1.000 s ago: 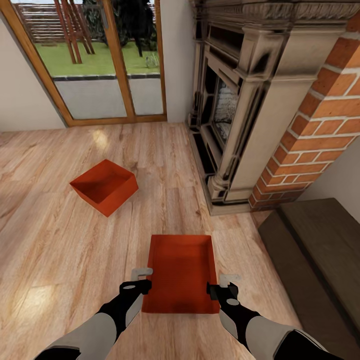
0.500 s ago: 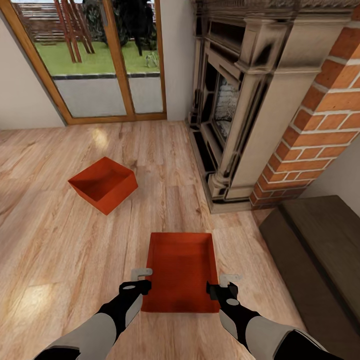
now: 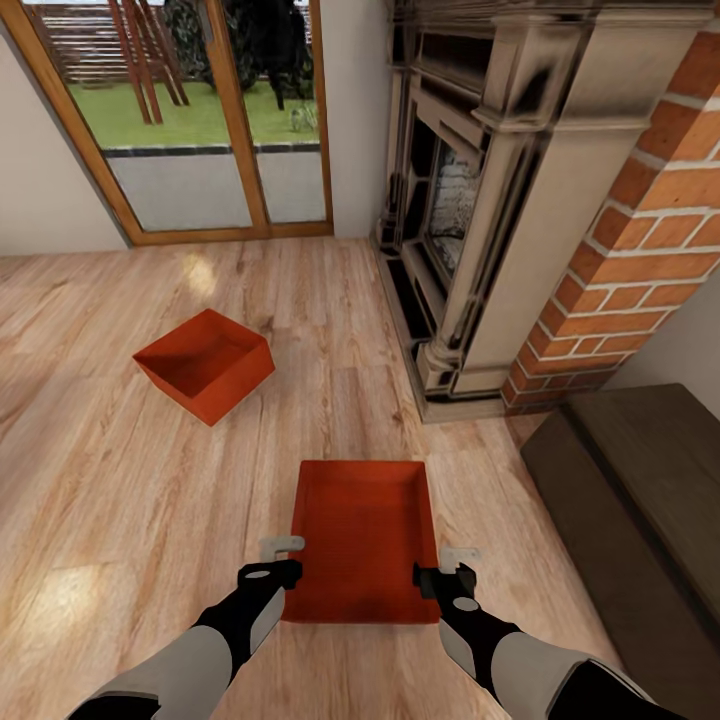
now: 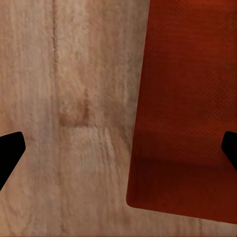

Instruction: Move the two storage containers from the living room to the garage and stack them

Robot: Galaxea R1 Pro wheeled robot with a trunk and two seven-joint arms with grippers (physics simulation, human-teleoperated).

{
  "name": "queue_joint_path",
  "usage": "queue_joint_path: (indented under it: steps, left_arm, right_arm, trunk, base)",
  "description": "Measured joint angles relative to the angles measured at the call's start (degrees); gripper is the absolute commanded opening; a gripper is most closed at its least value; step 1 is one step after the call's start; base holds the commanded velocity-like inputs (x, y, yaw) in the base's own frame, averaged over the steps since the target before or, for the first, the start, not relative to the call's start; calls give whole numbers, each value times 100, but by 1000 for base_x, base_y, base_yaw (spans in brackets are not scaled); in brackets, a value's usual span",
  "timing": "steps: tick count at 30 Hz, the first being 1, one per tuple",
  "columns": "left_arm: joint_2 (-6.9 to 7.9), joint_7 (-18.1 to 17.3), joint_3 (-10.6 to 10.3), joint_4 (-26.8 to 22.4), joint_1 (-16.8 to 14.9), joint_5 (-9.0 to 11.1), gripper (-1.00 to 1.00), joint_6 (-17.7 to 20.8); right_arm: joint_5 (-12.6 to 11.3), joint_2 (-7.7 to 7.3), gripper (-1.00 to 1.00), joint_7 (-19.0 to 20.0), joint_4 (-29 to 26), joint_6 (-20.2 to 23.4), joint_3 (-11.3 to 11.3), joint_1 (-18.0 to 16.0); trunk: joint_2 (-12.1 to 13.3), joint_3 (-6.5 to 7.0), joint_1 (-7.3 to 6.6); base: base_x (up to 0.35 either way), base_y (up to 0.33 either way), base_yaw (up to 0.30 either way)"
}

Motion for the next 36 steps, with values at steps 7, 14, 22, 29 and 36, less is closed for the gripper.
queue_joint_path:
  steps: [7, 14, 22, 29, 36]
  left_arm:
    - [0, 0, 1, -8, 0, 1, 100, -5]
    - [0, 0, 1, -11, 0, 2, 100, -6]
    - [0, 0, 1, -19, 0, 2, 100, -4]
    - [0, 0, 1, -26, 0, 2, 100, -5]
    - [0, 0, 1, -57, 0, 2, 100, -4]
  right_arm:
    - [2, 0, 100, 0, 0, -1, 4, 0]
    - [3, 0, 100, 0, 0, 1, 4, 0]
    - [-5, 0, 100, 0, 0, 3, 4, 0]
    - [-6, 0, 100, 0, 0, 2, -3, 0]
    - [-11, -7, 100, 0, 0, -4, -14, 0]
  trunk:
    - [-281, -126, 154]
    - [-562, -251, 308]
    - [-882, -395, 483]
    - [-1163, -521, 637]
    - [-1444, -646, 791]
  base:
    - [0, 0, 0]
    - [0, 0, 0]
    - [0, 0, 0]
    - [0, 0, 0]
    - [0, 0, 0]
